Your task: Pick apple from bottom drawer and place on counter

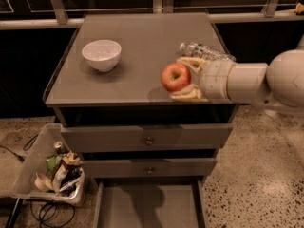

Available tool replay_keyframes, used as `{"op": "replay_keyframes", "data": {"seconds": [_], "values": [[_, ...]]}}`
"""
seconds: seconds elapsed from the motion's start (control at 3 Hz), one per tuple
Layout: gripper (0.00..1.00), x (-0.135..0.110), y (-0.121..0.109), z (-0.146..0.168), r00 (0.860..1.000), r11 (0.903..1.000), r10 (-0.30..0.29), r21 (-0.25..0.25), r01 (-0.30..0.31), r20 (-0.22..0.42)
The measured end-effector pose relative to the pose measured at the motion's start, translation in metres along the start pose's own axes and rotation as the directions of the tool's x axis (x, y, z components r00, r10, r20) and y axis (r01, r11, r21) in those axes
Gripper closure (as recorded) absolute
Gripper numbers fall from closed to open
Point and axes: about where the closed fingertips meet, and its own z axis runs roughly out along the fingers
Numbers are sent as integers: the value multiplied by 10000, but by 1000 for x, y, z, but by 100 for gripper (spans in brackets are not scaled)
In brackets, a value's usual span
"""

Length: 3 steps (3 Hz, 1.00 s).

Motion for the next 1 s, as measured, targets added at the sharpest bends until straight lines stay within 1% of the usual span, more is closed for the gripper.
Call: {"op": "replay_keyframes", "data": {"seconds": [0.33,0.67,1.0], "values": [[100,-29,-48,29,9993,9989,227,398,-238,287],[100,-39,-72,67,9934,9947,939,368,-964,662],[100,-23,-72,102,9728,9753,2152,332,-2186,854]]}}
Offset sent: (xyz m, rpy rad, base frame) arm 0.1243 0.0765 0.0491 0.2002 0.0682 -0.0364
